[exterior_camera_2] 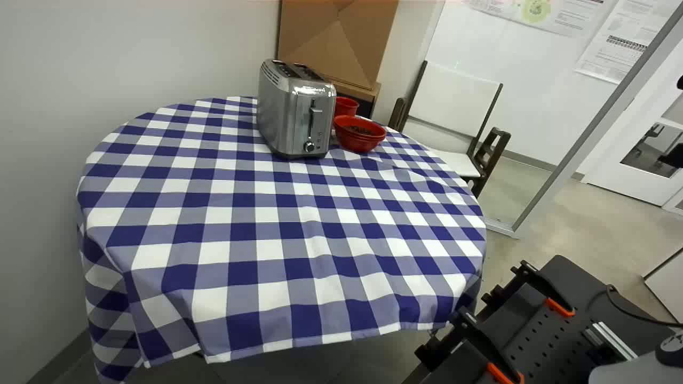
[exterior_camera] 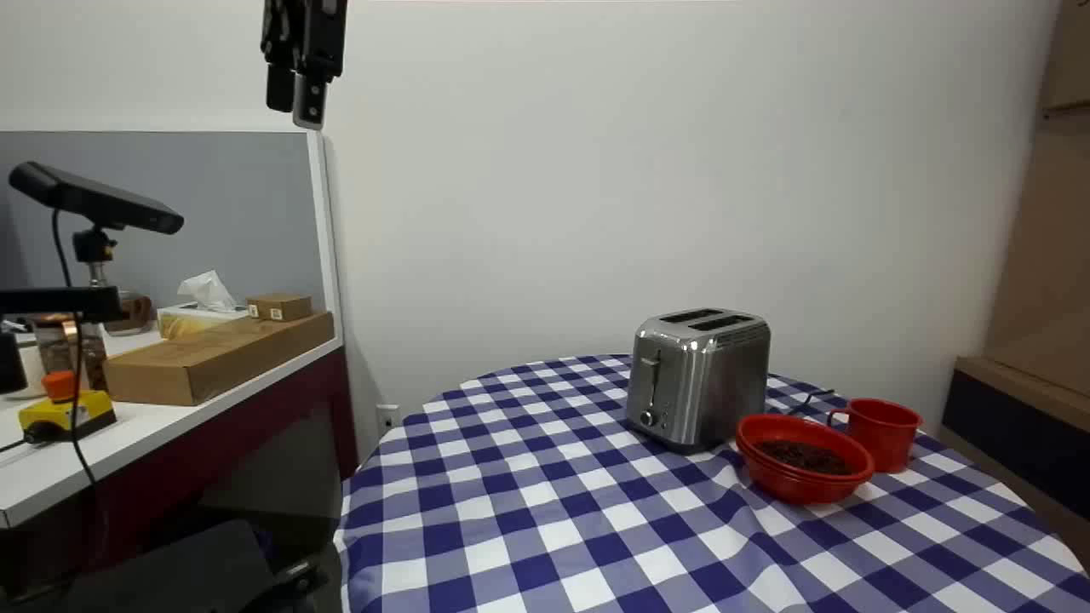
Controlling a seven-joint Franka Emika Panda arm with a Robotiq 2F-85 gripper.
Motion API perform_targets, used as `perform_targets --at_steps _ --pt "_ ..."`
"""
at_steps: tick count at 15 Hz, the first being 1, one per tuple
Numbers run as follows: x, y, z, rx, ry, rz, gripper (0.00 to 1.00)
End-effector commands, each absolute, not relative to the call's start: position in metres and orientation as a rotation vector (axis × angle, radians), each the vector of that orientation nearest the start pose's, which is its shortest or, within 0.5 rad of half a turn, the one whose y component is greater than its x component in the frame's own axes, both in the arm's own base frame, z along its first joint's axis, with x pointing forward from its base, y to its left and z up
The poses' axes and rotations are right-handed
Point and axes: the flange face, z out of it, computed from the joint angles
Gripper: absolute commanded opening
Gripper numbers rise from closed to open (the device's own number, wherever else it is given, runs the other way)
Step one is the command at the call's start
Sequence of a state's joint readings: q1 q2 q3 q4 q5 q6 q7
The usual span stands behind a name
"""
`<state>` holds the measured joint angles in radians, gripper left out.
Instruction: Push down on the button on the toaster.
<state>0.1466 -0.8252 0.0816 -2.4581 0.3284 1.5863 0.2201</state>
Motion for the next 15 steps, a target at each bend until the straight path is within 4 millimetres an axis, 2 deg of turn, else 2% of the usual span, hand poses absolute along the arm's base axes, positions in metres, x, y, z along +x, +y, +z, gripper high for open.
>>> perform_targets --at_steps 1,6,9,13,15 --pt "0.281 0.106 0.559 -2.885 0.047 0.149 1.00" --pt "0.281 0.106 0.559 -2.885 0.047 0.148 1.00" --pt "0.295 0.110 0.558 -2.907 0.077 0.022 1.00" --pt "0.343 0.110 0.558 -2.925 0.170 -0.292 1.00" --pt "0.370 0.108 0.550 -2.937 0.182 -0.402 1.00"
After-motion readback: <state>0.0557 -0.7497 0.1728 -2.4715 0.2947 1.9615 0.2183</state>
